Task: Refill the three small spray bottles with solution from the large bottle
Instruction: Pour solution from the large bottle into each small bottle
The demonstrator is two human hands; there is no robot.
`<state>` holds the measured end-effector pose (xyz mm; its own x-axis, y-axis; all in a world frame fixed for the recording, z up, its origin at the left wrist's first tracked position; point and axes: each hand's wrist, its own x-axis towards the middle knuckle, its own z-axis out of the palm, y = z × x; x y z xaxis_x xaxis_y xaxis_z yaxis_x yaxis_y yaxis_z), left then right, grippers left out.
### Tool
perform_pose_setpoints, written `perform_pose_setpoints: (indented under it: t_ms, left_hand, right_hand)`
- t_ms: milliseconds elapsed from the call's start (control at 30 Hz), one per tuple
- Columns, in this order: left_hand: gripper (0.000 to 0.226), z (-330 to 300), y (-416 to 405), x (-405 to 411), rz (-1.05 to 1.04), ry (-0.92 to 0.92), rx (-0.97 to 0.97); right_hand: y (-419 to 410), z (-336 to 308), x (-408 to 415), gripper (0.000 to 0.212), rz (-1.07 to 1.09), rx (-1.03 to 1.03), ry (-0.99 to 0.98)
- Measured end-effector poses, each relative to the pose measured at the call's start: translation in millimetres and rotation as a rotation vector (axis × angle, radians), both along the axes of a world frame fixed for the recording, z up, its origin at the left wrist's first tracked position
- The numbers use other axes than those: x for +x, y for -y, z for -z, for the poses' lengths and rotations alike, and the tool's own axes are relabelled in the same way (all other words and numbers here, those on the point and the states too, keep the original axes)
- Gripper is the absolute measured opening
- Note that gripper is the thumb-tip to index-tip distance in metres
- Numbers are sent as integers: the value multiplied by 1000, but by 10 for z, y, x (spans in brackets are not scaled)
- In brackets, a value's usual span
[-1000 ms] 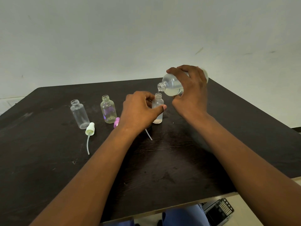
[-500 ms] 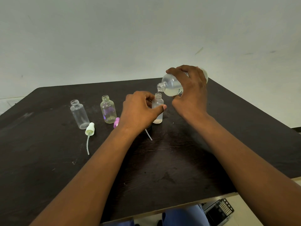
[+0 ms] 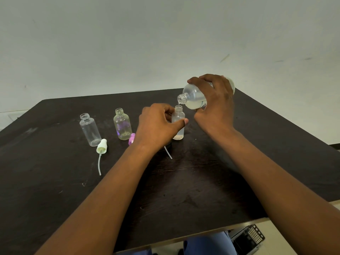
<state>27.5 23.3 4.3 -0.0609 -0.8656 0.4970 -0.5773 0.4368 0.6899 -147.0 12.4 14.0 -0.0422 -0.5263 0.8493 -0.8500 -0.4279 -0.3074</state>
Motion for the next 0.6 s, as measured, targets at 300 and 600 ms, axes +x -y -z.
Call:
perform_pose_setpoints:
  t_ms: [300,600]
  left_hand:
    - [39,9,1,-3,1,-6,-8]
    - [36,10,0,-5,-2,-11,-4]
  right_hand:
    - [0,4,-2,73,0,11,2]
    - [16,10,-7,72,1,6,-2]
